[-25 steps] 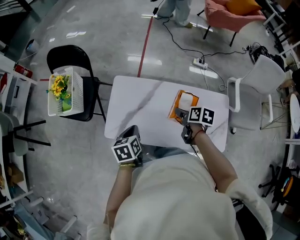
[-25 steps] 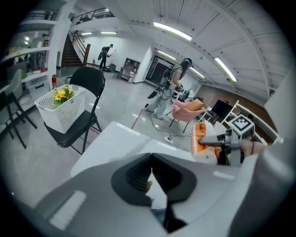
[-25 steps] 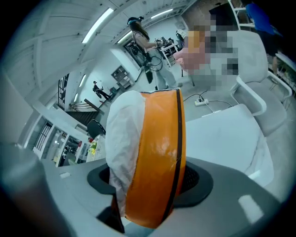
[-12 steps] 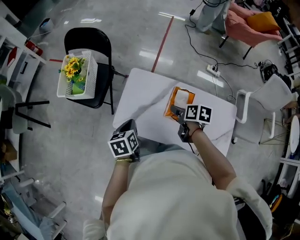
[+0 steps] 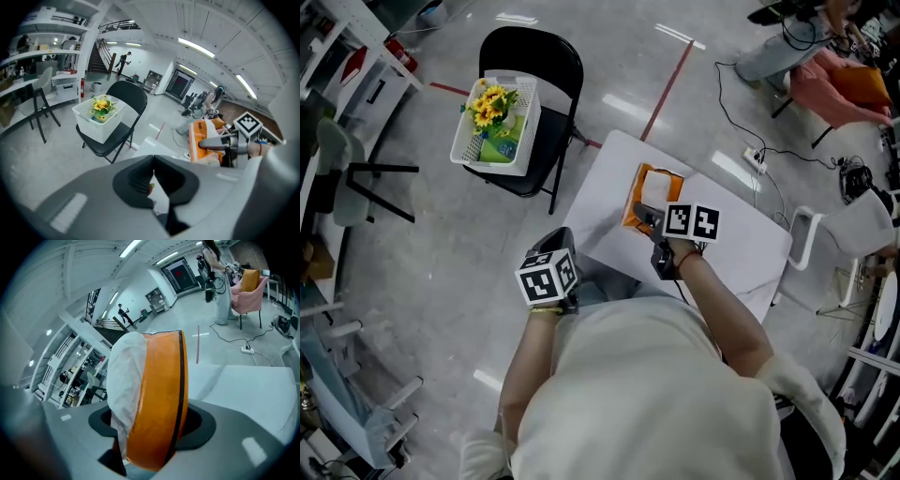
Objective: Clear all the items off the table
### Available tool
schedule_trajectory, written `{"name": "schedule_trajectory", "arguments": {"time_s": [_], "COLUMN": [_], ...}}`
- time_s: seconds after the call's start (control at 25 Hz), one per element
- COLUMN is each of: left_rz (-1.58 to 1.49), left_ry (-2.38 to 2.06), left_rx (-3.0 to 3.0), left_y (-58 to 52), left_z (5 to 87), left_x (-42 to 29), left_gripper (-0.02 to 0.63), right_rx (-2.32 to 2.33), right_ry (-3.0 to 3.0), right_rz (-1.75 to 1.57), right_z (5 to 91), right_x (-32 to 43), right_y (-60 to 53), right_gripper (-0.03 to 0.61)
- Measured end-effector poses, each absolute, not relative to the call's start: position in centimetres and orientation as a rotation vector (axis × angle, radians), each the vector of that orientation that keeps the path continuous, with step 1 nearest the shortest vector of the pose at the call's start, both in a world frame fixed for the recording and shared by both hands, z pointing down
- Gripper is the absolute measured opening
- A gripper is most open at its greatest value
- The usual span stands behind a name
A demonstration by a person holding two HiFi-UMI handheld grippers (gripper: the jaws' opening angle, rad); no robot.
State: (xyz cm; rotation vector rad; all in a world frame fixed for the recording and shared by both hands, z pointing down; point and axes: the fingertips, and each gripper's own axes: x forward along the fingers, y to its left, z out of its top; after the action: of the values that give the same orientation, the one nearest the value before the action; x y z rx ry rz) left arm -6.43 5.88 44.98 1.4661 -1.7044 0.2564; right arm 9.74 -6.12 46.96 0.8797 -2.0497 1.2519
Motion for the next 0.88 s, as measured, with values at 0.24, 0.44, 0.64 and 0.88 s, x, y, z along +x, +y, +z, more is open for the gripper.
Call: {"name": "schedule_trajectory", "arguments": {"time_s": [0.24,0.44,0.64,0.88], "left_rz": [0.233,0.229,0.229,0.235], "left_ry": [-1.745,-1.773,-1.79,-1.795], "left_rx": [1.418,1.385,1.36,1.344], "left_y": [7.9,10.6,12.9,14.6], "left_z": [44.4,44.5,44.8,45.3], "left_x": [-13.1,-18.1,-22.3,-26.2], "left_gripper": [0.009,0.009,0.009,0.009], "right_rx": [0.792,0.742,0.712,0.682], "right_ry": [-2.057,-2.07,-2.079,-2.081], "right_rz": [1.23,1.208,1.196,1.193], "right_z": [46.7,47.1,47.4,47.8], "right_x": [1.9,-3.8,-8.8,-13.6], "right_y": [-4.2,-2.3,-0.8,0.6], "right_gripper": [0.305,0.305,0.305,0.305]}}
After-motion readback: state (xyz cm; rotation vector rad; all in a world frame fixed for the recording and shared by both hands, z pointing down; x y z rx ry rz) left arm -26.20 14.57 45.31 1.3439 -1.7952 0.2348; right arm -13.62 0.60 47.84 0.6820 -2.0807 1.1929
